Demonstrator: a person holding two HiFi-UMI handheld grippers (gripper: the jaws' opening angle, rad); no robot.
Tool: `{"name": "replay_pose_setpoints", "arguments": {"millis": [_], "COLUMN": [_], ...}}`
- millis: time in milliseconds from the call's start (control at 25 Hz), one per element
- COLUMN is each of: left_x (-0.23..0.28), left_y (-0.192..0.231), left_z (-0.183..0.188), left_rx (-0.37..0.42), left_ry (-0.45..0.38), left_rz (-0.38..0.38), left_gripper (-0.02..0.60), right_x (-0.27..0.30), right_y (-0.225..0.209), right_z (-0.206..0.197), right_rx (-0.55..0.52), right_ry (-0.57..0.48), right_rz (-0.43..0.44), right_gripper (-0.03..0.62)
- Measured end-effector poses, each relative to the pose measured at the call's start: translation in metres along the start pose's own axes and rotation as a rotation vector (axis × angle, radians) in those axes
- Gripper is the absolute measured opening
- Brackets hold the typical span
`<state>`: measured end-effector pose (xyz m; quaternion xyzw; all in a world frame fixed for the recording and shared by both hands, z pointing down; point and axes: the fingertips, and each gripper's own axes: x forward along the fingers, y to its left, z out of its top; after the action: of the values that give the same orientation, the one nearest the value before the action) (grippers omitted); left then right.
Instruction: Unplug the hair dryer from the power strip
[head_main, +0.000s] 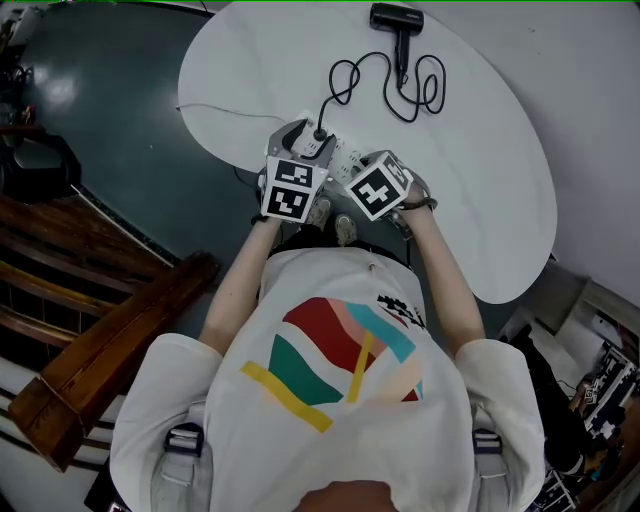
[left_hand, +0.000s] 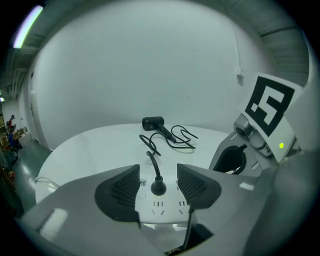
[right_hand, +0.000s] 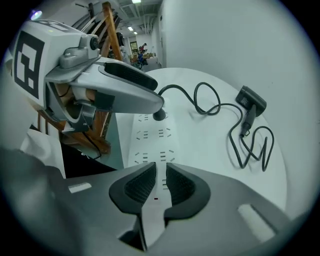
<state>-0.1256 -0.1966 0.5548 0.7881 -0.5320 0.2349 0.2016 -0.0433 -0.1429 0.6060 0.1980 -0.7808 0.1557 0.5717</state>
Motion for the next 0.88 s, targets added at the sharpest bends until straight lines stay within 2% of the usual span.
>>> {"name": "replay_pose_setpoints", "arguments": {"millis": [360, 480, 600, 880], "left_x": [0.026, 0.031, 0.035, 0.033], "left_y": [0.000, -0.001, -0.006, -0.006], "left_z": [-0.020, -0.027, -0.027, -0.018], "left_rx": [0.110, 0.188, 0.201, 0.172], "left_ry": [0.122, 0.150, 0.111, -0.003], "left_rz": [-0.028, -0.014, -0.047, -0.076], "left_gripper": [0.201, 0.171, 0.113, 0.098], "right_x": [-0.002, -0.002, 0.000, 0.000], "right_y": [0.002, 0.002, -0.001, 0.000], "right_z": [0.001, 0.001, 0.000, 0.001], "right_rx": [-0.026, -0.013, -0.004, -0.003], "right_ry": [-0.019, -0.014, -0.009, 0.001], "right_rz": [0.010, 0.003, -0.014, 0.014], "right_gripper": [0.083, 0.083, 0.081, 0.081]}}
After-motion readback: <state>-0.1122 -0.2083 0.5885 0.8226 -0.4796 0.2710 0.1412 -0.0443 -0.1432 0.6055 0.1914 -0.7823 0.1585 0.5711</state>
